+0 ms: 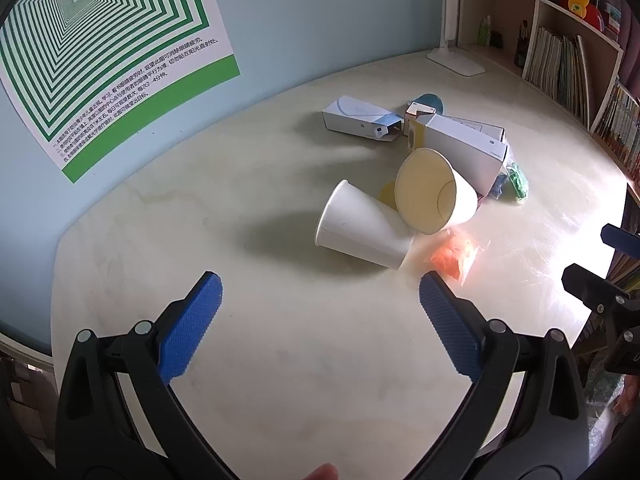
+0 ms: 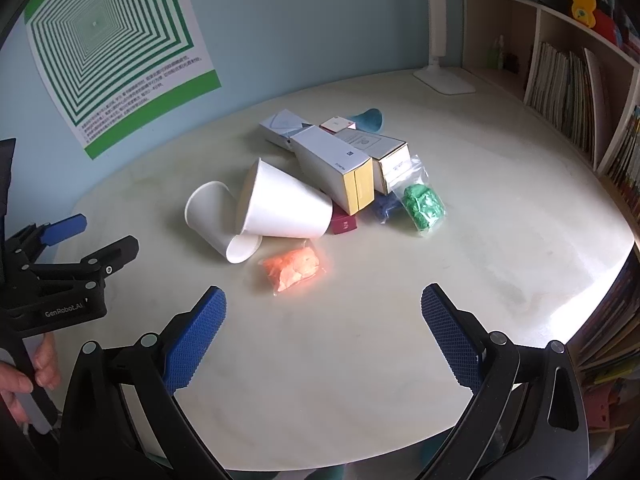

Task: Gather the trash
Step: 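Approach the white paper cups with both tools open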

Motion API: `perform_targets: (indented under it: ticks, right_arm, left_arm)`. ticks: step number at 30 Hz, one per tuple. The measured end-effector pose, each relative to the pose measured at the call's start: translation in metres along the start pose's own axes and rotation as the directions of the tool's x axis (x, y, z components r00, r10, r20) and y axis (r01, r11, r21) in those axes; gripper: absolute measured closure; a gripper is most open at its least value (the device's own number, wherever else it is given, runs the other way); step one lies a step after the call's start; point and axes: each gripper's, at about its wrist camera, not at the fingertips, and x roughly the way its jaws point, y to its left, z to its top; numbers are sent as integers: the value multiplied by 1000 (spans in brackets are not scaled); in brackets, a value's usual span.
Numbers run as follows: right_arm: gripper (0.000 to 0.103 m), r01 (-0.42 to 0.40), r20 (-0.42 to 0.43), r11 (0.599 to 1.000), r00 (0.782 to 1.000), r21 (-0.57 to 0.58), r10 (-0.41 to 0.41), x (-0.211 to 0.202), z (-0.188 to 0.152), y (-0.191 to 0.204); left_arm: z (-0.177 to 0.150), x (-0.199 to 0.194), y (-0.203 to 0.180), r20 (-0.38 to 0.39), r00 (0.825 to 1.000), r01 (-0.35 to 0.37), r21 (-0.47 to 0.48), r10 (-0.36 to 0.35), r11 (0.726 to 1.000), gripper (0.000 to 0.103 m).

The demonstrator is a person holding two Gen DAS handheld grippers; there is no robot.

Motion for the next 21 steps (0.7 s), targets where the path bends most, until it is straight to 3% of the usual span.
perform_targets:
  ticks: [21]
  right_arm:
    - [6, -4, -41, 1000, 999, 0, 4, 11, 8, 3]
  left_arm:
    - [4, 12, 7, -24, 1000, 19, 6, -19, 1000, 6]
